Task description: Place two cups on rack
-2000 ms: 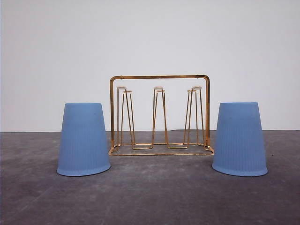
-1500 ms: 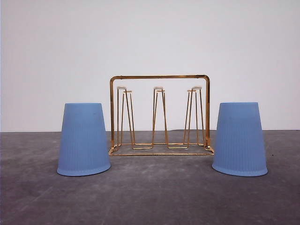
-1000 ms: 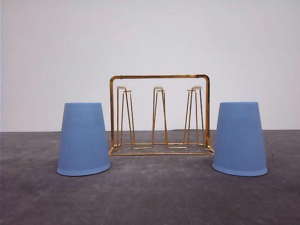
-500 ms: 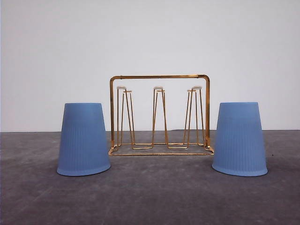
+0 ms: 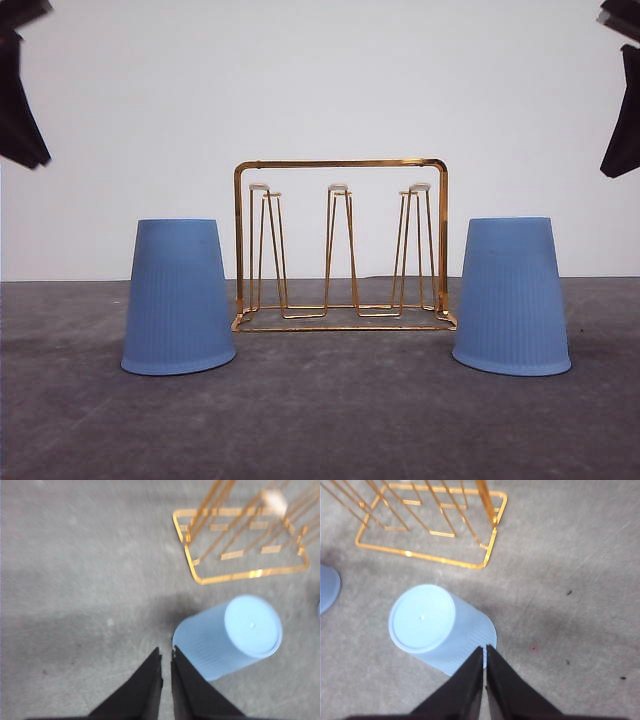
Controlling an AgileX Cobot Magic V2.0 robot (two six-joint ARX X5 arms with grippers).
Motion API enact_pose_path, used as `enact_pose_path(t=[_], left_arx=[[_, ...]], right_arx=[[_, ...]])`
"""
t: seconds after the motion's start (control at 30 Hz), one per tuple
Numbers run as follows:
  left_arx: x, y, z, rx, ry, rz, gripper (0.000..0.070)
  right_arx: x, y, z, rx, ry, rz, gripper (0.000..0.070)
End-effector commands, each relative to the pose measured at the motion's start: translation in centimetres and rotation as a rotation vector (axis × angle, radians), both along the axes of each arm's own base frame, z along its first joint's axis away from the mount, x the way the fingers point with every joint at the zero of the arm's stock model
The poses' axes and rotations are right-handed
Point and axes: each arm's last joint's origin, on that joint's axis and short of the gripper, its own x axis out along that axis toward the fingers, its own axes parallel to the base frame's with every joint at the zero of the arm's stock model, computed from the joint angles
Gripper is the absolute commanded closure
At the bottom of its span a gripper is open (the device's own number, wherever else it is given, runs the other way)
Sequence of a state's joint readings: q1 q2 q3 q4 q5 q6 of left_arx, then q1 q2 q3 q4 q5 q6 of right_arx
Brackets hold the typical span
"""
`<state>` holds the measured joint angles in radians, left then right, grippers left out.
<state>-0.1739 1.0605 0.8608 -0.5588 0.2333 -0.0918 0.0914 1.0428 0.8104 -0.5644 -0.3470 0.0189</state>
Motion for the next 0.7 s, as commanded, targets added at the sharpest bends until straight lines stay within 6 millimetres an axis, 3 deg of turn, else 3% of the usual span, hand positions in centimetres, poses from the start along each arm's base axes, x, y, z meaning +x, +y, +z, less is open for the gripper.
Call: enact_pose_path(t=[0.0, 0.03, 0.07, 0.13, 0.17, 0.23, 0.4, 0.67], left_arx=[[0.4, -0.3, 0.0, 0.019, -0.010, -0.024, 0.0606], [0.5, -0.4, -0.1, 0.020, -0.004, -0.029, 0.0531], [0.6, -0.5, -0.2, 0.020, -0.001, -0.032, 0.0428], [0.7, -0.7, -0.3, 0.021, 0.002, -0.038, 0.0219], [0.7, -0.7, -0.3, 0.020, 0.001, -0.040, 0.0161], [0.7, -0.9, -0.3, 0.018, -0.004, -0.048, 0.0134], [0.8, -1.9, -0.1, -0.011, -0.029, -0.071, 0.0134], [1.6, -6.2, -0.2, -0.057, -0.114, -0.205, 0.0132]], right_arx=[[0.3, 0.1, 0.5, -0.013, -0.030, 0.026, 0.0689], [0.3, 0.1, 0.5, -0.014, -0.030, 0.027, 0.0676], [0.3, 0.1, 0.5, -0.016, -0.031, 0.034, 0.0620], [0.2, 0.2, 0.5, -0.015, -0.031, 0.051, 0.0396], [0.2, 0.2, 0.5, -0.014, -0.030, 0.053, 0.0265], [0.2, 0.2, 0.5, -0.014, -0.030, 0.054, 0.0084], [0.2, 0.4, 0.5, -0.013, -0.031, 0.061, 0.0072], [0.3, 1.4, 0.7, -0.010, -0.063, 0.108, 0.0072]])
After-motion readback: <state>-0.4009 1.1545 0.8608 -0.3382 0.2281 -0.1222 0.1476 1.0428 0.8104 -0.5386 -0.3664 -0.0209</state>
